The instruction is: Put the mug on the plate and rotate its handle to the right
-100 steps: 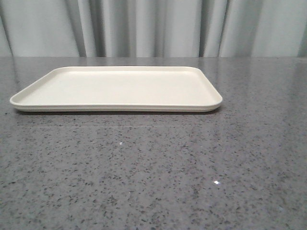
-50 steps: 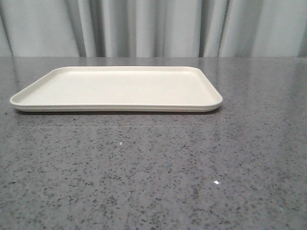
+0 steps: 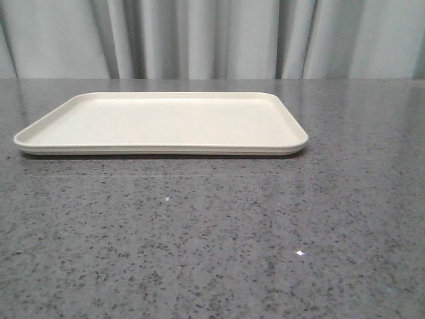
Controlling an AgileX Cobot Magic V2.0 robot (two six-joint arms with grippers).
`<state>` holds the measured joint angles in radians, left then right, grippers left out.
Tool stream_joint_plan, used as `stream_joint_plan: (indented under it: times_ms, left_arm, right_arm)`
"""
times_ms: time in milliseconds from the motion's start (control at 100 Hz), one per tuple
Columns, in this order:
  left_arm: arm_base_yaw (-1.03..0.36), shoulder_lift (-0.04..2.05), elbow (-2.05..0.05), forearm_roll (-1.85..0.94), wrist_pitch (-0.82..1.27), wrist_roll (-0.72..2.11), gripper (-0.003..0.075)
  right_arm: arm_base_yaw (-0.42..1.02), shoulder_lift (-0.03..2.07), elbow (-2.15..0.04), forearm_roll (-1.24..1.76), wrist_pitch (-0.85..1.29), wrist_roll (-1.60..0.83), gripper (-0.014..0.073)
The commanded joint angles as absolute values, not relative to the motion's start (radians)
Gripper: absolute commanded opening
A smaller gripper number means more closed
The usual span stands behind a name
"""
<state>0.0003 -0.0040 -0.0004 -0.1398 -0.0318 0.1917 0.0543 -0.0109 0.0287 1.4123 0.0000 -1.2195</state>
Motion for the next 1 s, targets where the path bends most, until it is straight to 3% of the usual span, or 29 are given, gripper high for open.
stream_joint_plan:
  times_ms: [0, 990]
  left_arm:
    - [-0.006, -0.033, 0.009, -0.142, -0.113, 0.181, -0.002]
    - [-0.006, -0.033, 0.009, -0.142, -0.132, 0.181, -0.002]
  right_arm:
    - [0.054, -0.032, 0.027, 1.413, -0.01, -1.228, -0.0062]
    - [0.054, -0.032, 0.027, 1.414, -0.018, -1.228, -0.0062]
